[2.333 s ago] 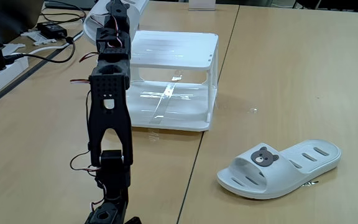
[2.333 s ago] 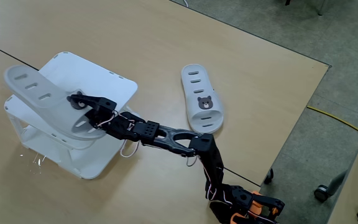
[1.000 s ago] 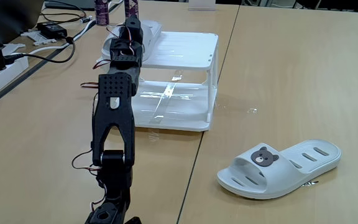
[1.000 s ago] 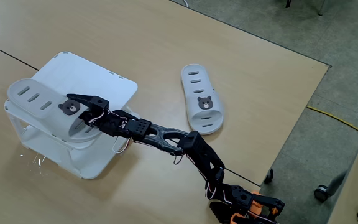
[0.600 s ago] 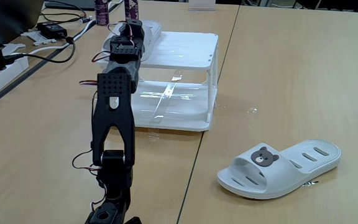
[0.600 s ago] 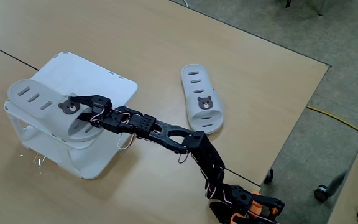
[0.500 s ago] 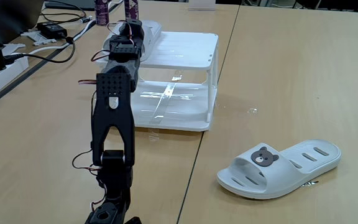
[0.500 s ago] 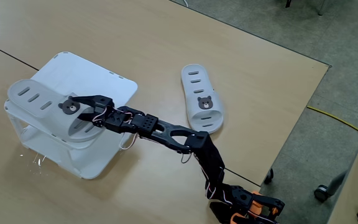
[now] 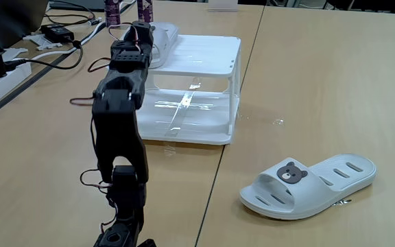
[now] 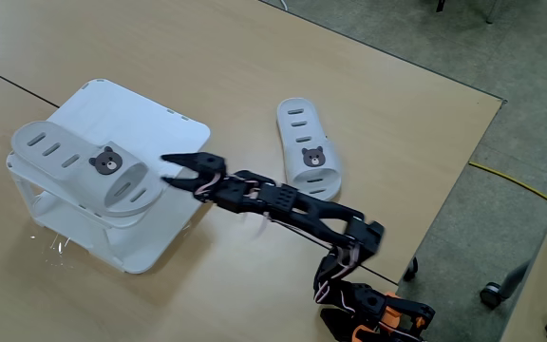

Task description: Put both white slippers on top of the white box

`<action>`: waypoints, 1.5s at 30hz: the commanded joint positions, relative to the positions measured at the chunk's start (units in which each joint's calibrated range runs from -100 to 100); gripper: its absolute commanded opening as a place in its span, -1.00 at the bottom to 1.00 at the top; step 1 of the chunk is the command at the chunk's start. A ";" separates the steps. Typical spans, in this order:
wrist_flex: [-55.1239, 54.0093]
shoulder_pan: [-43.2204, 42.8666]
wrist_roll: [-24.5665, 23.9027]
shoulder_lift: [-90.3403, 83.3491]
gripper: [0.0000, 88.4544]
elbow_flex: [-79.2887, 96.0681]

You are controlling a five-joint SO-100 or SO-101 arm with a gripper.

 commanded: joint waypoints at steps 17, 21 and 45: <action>-52.01 7.47 0.42 -20.43 -0.98 71.60; -52.27 16.43 0.42 -8.31 -0.98 71.33; -80.83 49.00 0.42 30.22 -0.69 58.52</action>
